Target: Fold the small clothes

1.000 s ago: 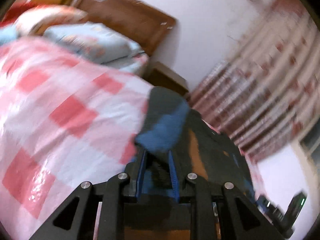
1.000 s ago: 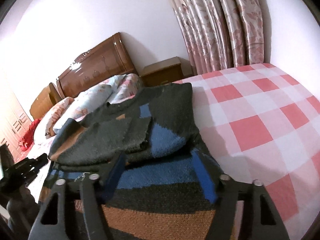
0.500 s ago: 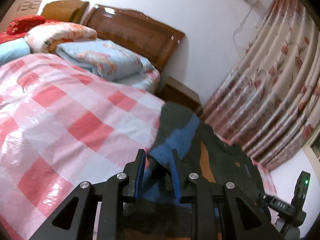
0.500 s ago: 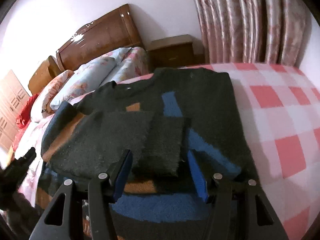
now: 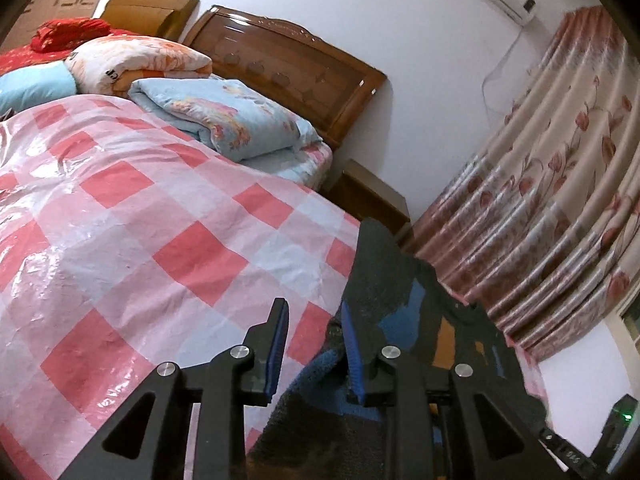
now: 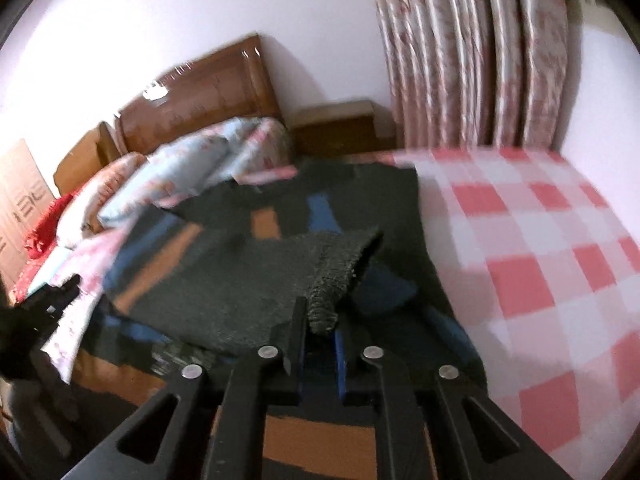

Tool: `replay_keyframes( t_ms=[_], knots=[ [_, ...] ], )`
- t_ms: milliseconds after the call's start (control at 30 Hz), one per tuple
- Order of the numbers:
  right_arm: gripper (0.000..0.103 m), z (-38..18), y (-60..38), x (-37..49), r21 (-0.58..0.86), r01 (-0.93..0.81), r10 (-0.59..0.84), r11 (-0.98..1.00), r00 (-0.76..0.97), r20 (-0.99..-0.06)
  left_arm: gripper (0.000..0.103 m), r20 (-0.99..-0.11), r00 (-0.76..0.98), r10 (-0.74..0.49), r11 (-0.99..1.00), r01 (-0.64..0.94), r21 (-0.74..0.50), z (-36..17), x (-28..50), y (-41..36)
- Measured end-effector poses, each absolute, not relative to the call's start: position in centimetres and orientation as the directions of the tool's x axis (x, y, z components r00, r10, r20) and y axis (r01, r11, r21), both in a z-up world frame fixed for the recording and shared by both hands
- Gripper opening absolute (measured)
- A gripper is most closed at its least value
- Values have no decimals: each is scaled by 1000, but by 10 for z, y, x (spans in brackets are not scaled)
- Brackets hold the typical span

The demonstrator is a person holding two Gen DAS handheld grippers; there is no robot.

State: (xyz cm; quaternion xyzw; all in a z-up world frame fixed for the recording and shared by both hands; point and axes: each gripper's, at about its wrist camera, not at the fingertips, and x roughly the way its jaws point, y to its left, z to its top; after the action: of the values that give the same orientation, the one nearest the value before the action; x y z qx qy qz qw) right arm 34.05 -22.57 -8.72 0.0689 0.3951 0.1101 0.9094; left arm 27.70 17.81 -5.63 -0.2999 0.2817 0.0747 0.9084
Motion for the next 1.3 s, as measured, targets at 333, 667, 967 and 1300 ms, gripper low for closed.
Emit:
replay_keyframes(
  t_ms=[333,667,967,1300],
  knots=[
    [103,-73,-170,336,17,-294,233,956,720,-653,28,-560,828,-36,832,-286,-476,-54,277,170],
    [103,-101,-158,356,57,-325,269,944,661,-700,27,-545,798,-259,845,-86,-527,-24,354,162],
    [103,-103,-164,359,109,-314,297,943,651,-699,24,-627,676,-386,805,-84,-587,-73,448,164],
    [103,-101,-191,360,184,-209,278,960,674,-684,22,-654,650,-388,772,-159,-616,-78,465,197]
  ],
)
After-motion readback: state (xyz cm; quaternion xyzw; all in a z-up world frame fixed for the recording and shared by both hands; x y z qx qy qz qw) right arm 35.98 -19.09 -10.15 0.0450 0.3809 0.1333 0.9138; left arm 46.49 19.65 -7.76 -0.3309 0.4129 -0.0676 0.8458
